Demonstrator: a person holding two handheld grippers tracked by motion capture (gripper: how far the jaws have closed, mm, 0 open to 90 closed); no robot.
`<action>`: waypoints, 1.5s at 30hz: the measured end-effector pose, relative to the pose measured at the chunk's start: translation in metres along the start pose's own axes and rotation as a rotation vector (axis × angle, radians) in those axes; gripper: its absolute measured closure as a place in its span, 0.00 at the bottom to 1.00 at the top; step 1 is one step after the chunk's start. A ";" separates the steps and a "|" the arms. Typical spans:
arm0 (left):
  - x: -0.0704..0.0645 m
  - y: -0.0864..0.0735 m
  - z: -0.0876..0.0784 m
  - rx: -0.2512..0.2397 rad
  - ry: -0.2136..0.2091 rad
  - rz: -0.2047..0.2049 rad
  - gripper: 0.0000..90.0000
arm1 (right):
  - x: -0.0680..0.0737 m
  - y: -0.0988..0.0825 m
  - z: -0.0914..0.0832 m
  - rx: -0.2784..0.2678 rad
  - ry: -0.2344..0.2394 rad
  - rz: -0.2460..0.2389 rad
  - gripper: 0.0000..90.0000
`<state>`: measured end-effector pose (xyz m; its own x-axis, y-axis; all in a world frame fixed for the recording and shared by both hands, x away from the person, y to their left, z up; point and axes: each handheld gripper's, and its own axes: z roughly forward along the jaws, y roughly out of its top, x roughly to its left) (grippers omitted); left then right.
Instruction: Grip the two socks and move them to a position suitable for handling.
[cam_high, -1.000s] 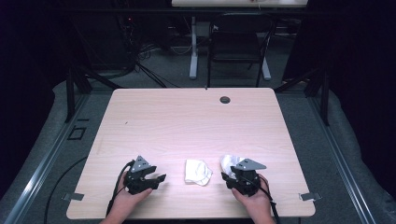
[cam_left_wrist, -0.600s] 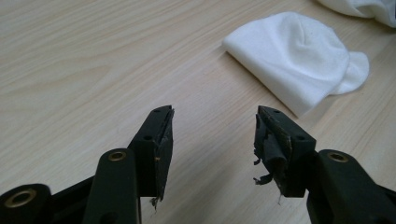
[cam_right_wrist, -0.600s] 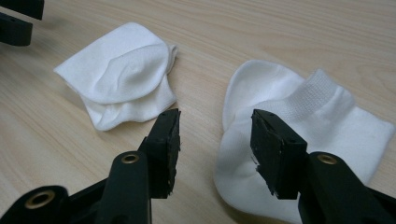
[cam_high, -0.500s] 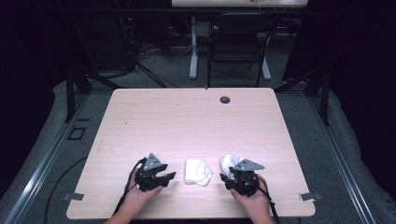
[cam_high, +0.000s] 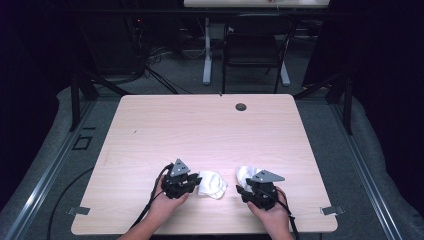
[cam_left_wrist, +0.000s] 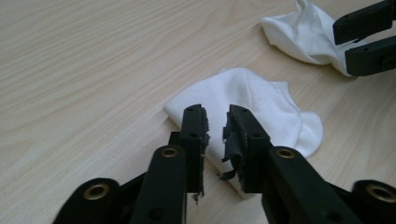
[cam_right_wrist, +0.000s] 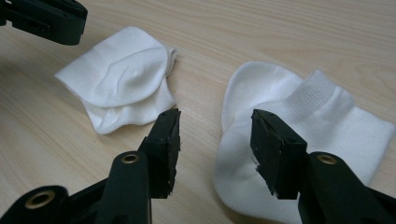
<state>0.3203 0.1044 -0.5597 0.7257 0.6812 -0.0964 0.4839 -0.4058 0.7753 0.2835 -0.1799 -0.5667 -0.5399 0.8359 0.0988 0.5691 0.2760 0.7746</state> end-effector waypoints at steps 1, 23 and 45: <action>-0.001 0.001 0.002 0.003 -0.004 0.010 0.90 | 0.000 0.000 0.000 0.001 -0.003 -0.001 0.58; -0.011 -0.016 0.013 0.082 -0.034 0.075 0.99 | 0.000 0.002 -0.004 -0.031 -0.007 -0.014 0.61; 0.005 -0.041 -0.022 0.096 -0.051 0.006 0.99 | -0.034 0.005 -0.005 0.025 -0.123 0.084 0.97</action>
<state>0.2932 0.1375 -0.5787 0.7516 0.6476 -0.1258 0.5225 -0.4679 0.7128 0.3018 -0.2086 -0.5629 -0.4107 0.9079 0.0846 0.6255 0.2130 0.7505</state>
